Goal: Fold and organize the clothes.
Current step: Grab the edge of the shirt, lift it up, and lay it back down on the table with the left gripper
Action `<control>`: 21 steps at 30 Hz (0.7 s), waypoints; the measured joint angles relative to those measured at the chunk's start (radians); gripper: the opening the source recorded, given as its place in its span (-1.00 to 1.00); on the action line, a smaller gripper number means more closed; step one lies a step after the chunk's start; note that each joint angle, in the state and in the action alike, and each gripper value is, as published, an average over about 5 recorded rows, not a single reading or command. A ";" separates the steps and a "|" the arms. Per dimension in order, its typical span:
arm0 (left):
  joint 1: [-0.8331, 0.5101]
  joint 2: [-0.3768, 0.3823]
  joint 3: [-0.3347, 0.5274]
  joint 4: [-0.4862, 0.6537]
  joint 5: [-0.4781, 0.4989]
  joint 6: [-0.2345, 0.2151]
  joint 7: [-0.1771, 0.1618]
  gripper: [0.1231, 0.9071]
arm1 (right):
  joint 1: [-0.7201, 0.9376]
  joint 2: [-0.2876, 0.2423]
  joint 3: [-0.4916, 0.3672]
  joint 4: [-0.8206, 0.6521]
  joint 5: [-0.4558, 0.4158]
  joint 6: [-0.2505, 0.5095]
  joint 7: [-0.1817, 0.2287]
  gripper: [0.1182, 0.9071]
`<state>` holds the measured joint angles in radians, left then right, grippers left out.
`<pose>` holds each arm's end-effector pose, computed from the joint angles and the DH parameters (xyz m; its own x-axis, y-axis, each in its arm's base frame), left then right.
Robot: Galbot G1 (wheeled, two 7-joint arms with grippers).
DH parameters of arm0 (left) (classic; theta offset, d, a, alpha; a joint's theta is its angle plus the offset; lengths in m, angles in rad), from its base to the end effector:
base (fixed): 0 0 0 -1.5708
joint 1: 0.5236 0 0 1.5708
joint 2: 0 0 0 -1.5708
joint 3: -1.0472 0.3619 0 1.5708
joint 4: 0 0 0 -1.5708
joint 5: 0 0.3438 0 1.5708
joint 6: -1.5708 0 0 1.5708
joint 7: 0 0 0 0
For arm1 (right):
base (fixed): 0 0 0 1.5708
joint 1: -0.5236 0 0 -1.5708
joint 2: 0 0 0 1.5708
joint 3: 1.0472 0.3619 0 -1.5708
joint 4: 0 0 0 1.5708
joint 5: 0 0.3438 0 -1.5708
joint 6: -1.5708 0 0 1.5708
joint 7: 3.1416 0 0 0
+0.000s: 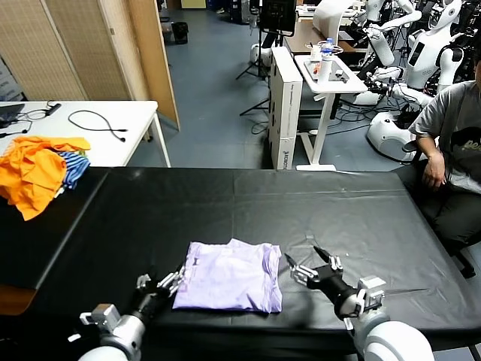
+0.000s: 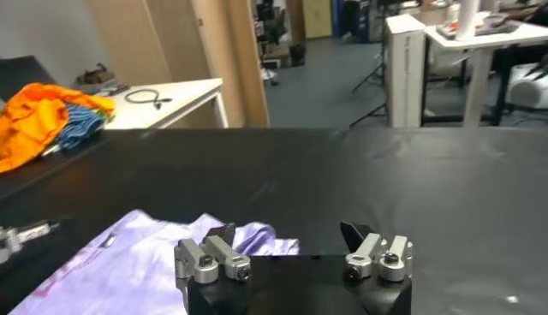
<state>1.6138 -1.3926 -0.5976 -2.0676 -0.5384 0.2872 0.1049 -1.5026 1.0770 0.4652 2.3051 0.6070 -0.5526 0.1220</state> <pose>0.1518 0.0571 -0.3229 -0.9326 0.2137 0.2907 0.0953 0.9230 -0.3728 0.1748 -0.0492 -0.2224 -0.8742 -0.3161 0.3686 -0.2837 0.9486 0.1404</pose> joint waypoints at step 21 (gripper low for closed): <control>0.002 -0.068 0.035 0.032 -0.016 -0.002 0.013 0.76 | 0.000 0.008 0.013 -0.004 -0.002 0.004 -0.003 1.00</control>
<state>1.6158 -1.4610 -0.5624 -2.0355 -0.5545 0.2856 0.1183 -1.5024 1.0851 0.4784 2.3009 0.6052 -0.5490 0.1190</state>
